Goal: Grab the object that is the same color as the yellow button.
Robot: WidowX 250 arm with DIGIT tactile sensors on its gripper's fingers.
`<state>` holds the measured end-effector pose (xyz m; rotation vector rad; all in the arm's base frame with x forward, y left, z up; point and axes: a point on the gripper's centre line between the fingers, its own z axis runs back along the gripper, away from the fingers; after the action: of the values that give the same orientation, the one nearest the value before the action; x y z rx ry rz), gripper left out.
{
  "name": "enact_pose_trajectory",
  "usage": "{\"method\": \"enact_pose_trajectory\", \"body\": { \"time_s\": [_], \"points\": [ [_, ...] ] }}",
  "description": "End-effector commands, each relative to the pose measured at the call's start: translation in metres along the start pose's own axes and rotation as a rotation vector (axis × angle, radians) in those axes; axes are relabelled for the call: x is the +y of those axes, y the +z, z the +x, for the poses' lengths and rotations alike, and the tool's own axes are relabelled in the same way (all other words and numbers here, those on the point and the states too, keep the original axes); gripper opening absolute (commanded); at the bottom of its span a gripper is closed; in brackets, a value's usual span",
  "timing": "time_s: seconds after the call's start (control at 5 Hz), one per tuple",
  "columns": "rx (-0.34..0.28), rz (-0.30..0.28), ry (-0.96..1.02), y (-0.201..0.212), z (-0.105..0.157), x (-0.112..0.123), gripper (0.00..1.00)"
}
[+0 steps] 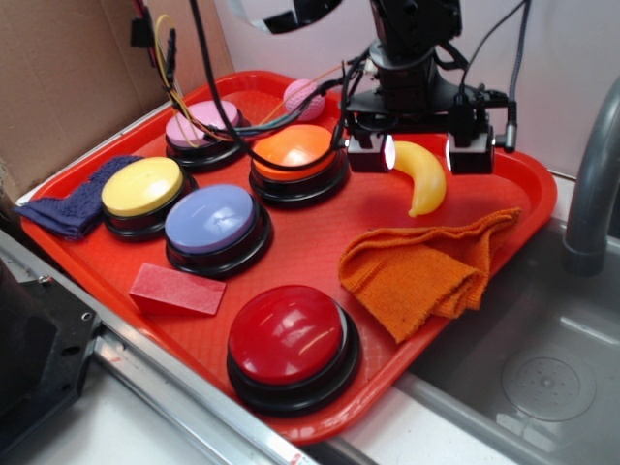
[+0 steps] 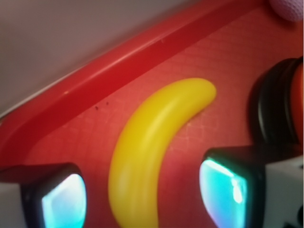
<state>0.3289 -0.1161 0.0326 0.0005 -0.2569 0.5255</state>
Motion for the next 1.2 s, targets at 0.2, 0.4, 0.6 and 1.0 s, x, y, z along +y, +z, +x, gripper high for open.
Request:
{"method": "enact_pose_trajectory", "body": {
  "time_s": [0.2,0.4,0.6,1.0],
  "points": [
    [0.081,0.001,0.026,-0.004,0.018,-0.009,0.98],
    [0.09,0.021,0.037,-0.005,0.018,-0.009,0.3],
    [0.107,0.02,0.028,-0.004,0.018,-0.009,0.0],
    [0.15,-0.05,-0.214,0.074,0.026,0.007,0.0]
  ]
}}
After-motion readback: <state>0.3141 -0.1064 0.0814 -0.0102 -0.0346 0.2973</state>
